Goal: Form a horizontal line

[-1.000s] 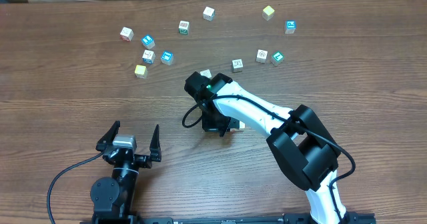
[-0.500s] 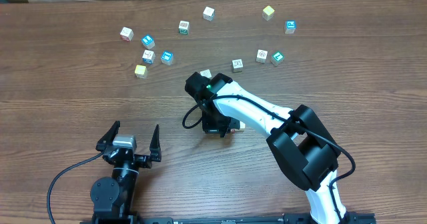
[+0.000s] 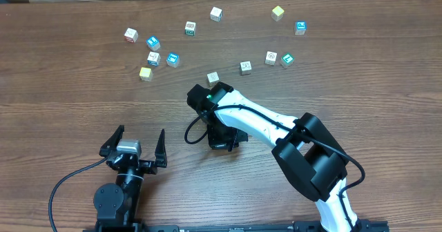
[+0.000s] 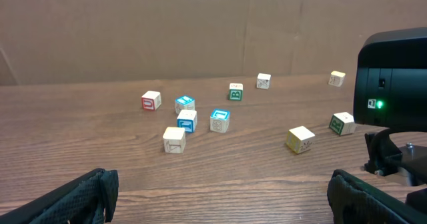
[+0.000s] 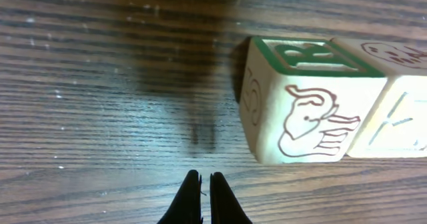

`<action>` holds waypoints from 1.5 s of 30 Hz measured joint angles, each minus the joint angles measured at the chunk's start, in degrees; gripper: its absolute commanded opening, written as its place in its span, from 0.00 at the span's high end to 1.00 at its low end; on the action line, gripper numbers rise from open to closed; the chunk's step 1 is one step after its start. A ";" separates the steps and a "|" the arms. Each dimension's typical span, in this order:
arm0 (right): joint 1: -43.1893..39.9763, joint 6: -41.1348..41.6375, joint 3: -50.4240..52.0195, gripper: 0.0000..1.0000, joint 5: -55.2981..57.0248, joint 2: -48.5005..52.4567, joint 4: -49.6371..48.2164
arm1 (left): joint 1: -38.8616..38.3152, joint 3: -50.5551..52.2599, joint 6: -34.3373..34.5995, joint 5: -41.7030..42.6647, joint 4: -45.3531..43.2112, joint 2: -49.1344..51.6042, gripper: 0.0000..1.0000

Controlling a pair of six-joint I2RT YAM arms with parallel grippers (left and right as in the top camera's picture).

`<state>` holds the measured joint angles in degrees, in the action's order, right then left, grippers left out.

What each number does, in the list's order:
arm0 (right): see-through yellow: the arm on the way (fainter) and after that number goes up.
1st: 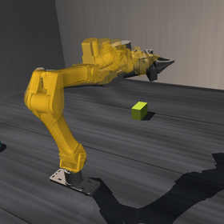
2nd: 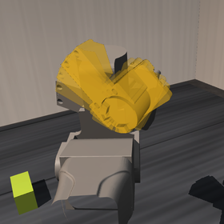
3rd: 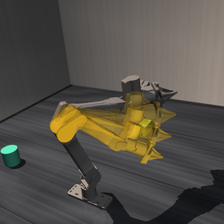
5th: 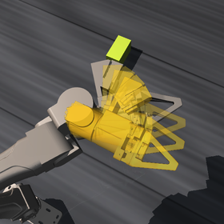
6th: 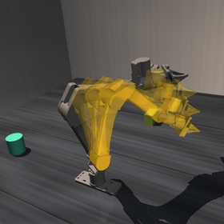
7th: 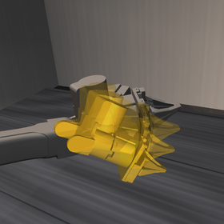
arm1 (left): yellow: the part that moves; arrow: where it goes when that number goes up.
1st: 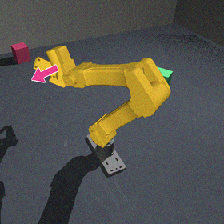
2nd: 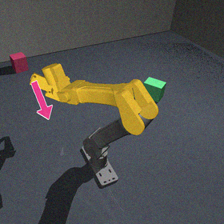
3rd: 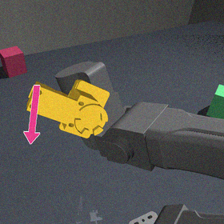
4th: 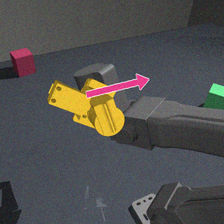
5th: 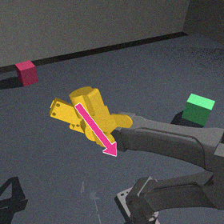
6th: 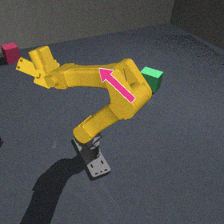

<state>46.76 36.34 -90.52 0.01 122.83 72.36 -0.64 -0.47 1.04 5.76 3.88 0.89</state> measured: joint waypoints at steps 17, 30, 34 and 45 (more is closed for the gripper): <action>-1.62 1.07 0.00 0.96 0.44 0.00 -9.62 | 0.00 0.00 0.00 0.00 -0.02 0.00 0.01; -6.67 3.10 0.00 0.96 0.85 0.00 -11.21 | 0.00 0.00 0.00 0.00 0.00 0.00 0.00; -6.54 3.06 0.00 0.96 0.76 0.00 -11.13 | 0.00 0.00 0.00 0.00 0.00 0.00 0.00; -4.87 0.26 0.00 0.96 -3.17 0.00 -3.19 | 0.00 0.00 0.00 0.00 -0.02 0.00 0.00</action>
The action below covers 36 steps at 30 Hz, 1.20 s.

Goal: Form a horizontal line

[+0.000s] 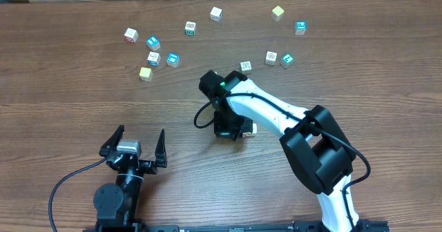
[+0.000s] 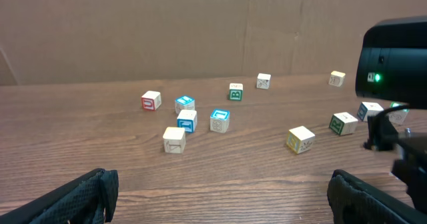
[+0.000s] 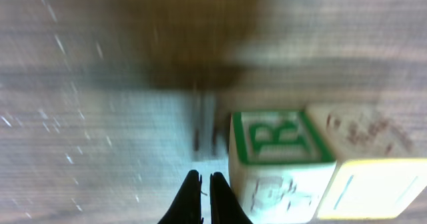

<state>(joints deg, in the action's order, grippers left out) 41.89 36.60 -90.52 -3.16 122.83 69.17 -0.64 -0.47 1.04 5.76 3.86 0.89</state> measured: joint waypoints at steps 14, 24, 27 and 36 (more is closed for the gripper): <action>6.86 0.76 0.02 0.96 0.87 0.00 3.02 | 0.00 0.00 0.00 0.00 0.02 0.00 0.00; 6.95 3.28 0.11 0.96 7.26 0.00 6.21 | 0.00 0.00 0.00 0.00 0.02 0.00 0.01; 6.95 3.69 0.11 0.96 8.57 0.00 5.86 | 0.00 0.00 0.00 0.00 0.02 0.00 0.00; 6.95 8.17 0.33 0.96 13.77 -4.35 12.07 | 0.00 0.00 0.00 0.00 0.00 0.00 0.00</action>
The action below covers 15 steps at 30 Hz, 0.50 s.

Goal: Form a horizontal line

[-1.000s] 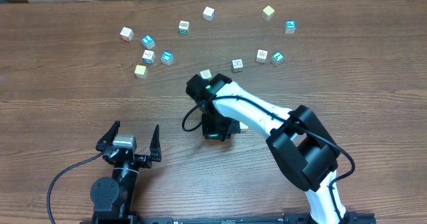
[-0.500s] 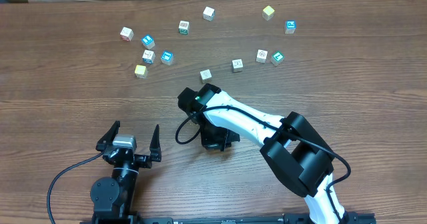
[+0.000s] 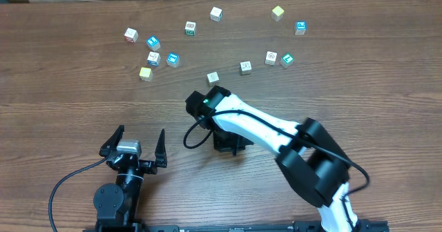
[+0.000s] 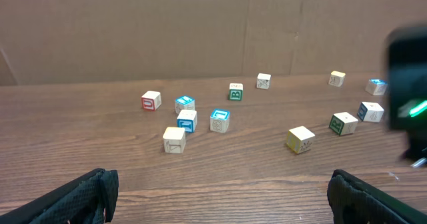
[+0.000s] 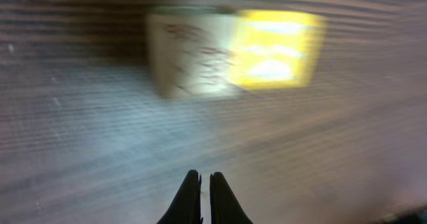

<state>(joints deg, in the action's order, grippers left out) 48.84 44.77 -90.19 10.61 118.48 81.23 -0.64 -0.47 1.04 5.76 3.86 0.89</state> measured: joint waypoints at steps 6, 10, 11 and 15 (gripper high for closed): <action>0.00 3.76 0.00 0.96 4.20 -11.32 2.73 | 0.00 0.00 0.00 0.00 0.02 0.00 0.01; 0.00 4.83 0.79 0.96 5.03 -13.27 0.59 | 0.00 0.00 0.00 0.00 0.02 0.00 0.00; 0.00 4.87 1.92 0.96 5.07 -13.27 -1.33 | 0.00 0.00 0.00 0.00 0.02 0.00 0.00; 0.00 5.18 10.56 0.96 3.43 -13.09 -10.86 | 0.00 0.00 0.00 0.00 0.00 0.00 0.01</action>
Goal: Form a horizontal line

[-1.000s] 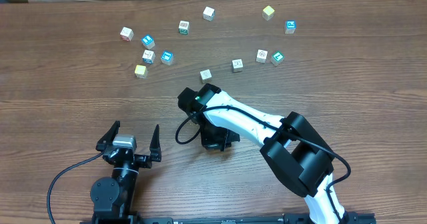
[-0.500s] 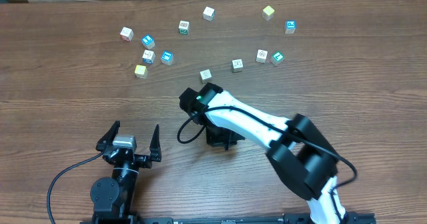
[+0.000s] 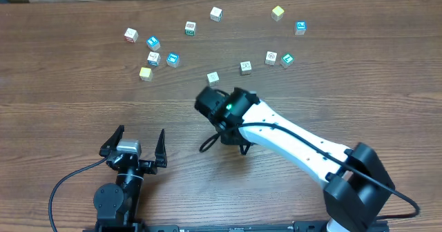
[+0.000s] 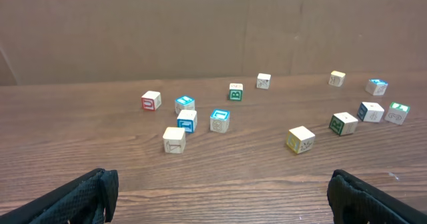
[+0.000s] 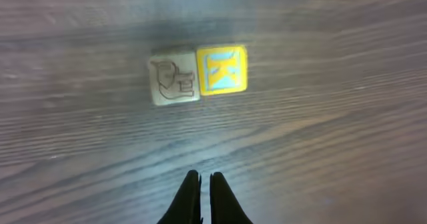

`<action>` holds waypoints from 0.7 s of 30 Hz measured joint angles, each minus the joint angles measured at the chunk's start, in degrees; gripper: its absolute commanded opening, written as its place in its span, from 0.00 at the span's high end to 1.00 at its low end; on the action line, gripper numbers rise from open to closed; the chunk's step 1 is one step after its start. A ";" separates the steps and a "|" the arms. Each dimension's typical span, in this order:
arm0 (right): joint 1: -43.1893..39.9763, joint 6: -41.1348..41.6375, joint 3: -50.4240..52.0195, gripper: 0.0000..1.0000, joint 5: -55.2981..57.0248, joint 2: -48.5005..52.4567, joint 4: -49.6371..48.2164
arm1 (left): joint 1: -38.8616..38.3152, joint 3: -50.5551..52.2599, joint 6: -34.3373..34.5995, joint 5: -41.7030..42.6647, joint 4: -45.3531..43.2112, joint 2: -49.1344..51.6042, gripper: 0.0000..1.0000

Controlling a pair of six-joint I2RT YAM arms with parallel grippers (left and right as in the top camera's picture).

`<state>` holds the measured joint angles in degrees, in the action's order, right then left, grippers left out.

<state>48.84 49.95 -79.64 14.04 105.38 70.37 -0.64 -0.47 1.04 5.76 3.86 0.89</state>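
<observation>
In the right wrist view two wooden blocks lie side by side, touching, in a short row: a cream block with an elephant drawing (image 5: 175,84) and a yellow block with a blue K (image 5: 222,69). My right gripper (image 5: 205,179) hangs above the table short of them, shut on nothing. In the overhead view the right arm (image 3: 276,139) covers this pair. Other letter blocks stay scattered at the back, such as a cream one (image 3: 213,77) and a green one (image 3: 287,59). My left gripper (image 3: 135,143) rests open near the front edge.
Several loose blocks lie across the far half of the table, among them a red-edged one (image 4: 151,101), a blue-edged one (image 4: 219,119) and a yellow one (image 4: 300,139). A brown cardboard wall (image 4: 200,24) stands behind the table.
My right gripper is farther from the two touching blocks, which now look small and sharp instead of large and blurred. The right arm has swung rightward. The left arm has not moved.
My shut right gripper was low on the table just left of a green B block touching a second block. Then it stood close beside that block. Later the pair showed large ahead of it, and now it is drawn back, still shut.
</observation>
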 measured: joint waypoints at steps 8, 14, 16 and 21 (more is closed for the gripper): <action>-1.09 -5.29 9.94 0.96 -6.60 0.63 -9.66 | 0.00 0.00 0.00 0.00 0.02 0.00 0.00; -3.58 -11.85 9.97 0.96 -8.94 0.63 -12.41 | 0.00 0.00 0.00 0.00 0.02 0.00 0.00; -3.87 -12.76 10.05 0.96 -9.25 0.63 -13.25 | 0.00 0.00 0.00 0.00 0.02 0.00 0.00; -3.82 -13.94 10.73 0.96 -9.81 0.63 -13.77 | 0.00 0.00 0.00 0.00 0.00 0.00 0.01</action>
<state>45.01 36.01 -68.90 4.23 106.02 56.60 -0.64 -0.47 1.04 5.76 3.86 0.89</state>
